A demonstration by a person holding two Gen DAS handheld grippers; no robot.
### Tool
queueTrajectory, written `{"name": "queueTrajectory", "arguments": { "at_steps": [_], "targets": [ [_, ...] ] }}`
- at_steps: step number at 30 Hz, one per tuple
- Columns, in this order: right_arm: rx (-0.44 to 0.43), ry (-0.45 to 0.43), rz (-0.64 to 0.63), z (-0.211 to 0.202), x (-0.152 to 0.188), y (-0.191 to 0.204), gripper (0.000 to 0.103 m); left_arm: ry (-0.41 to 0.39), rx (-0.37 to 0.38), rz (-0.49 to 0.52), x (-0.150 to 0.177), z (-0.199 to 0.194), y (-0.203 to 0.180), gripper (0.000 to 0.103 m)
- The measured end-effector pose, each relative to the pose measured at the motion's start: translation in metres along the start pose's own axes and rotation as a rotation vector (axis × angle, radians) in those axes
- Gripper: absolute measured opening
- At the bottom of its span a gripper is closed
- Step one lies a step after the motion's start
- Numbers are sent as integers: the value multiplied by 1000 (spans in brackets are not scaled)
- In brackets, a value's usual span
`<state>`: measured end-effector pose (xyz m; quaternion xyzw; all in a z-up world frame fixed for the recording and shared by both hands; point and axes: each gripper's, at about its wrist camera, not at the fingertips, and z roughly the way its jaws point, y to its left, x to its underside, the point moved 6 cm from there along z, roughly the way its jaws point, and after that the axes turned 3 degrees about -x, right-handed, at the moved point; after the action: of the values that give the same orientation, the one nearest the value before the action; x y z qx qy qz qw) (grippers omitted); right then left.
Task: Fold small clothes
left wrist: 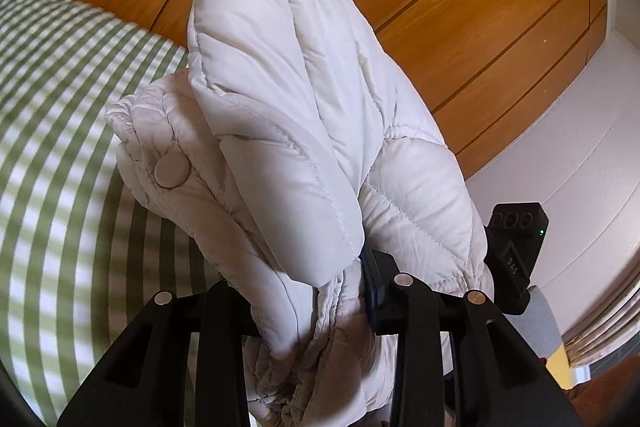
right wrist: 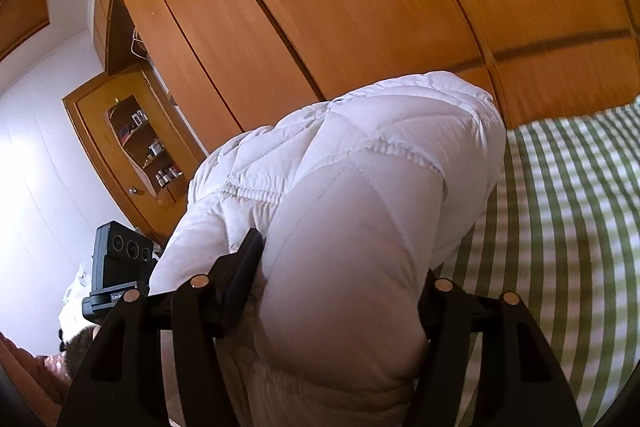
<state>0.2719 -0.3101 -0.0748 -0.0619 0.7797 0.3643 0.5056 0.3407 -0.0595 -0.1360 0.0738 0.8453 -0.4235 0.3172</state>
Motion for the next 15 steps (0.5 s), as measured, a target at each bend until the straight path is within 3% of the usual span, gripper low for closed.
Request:
{"name": "queueTrajectory", "arguments": {
  "at_steps": [15],
  "targets": [
    [36,-60,-73,38,-41,-38,61,-18,-50,65,-66,49,8,32]
  ]
}}
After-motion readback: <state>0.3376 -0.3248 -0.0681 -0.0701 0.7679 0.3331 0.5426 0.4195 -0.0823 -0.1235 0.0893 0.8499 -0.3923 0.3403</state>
